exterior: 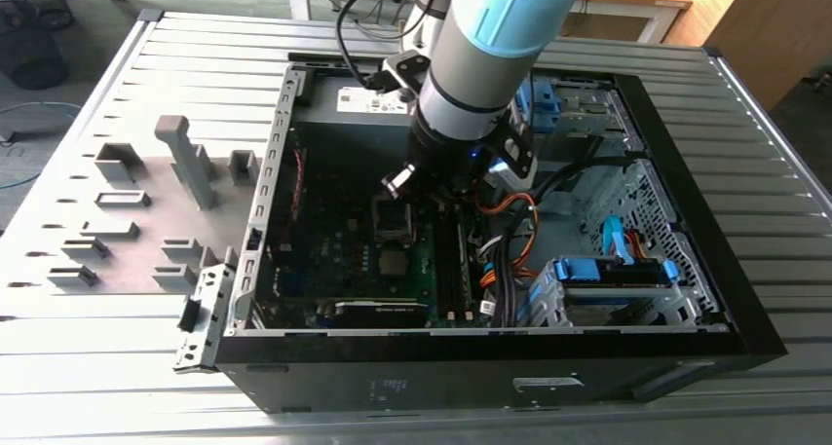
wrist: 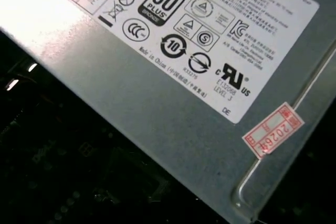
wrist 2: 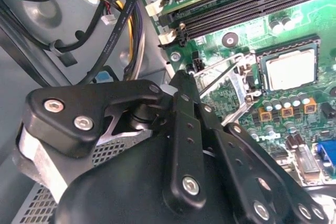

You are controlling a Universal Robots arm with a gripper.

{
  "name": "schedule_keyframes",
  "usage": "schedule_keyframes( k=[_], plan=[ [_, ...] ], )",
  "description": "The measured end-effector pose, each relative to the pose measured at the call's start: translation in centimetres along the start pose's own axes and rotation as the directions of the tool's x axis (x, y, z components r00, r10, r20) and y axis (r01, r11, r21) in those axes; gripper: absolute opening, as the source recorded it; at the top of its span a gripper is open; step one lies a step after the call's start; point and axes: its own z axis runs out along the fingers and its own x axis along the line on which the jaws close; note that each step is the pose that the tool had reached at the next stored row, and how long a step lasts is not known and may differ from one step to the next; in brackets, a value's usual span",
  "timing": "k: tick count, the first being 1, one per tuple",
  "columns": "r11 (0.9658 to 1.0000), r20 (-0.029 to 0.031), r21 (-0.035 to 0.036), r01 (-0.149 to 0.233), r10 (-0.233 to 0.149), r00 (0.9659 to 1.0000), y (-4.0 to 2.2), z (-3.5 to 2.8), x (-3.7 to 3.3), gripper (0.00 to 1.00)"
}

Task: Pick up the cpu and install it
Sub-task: 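Close the cpu cover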

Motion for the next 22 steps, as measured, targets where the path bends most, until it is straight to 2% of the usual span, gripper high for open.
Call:
schedule_keyframes(
  k=[9, 22],
  plan=[
    [0.9999, -0.0076, -0.0039, 0.014, -0.014, 0.9999, -0.05, -0.51, 0.01, 0.11],
    [0.9997, -0.0259, -0.0166, 0.02, -0.02, 0.9995, -0.52, -0.9, -0.09, 0.11]
  ],
)
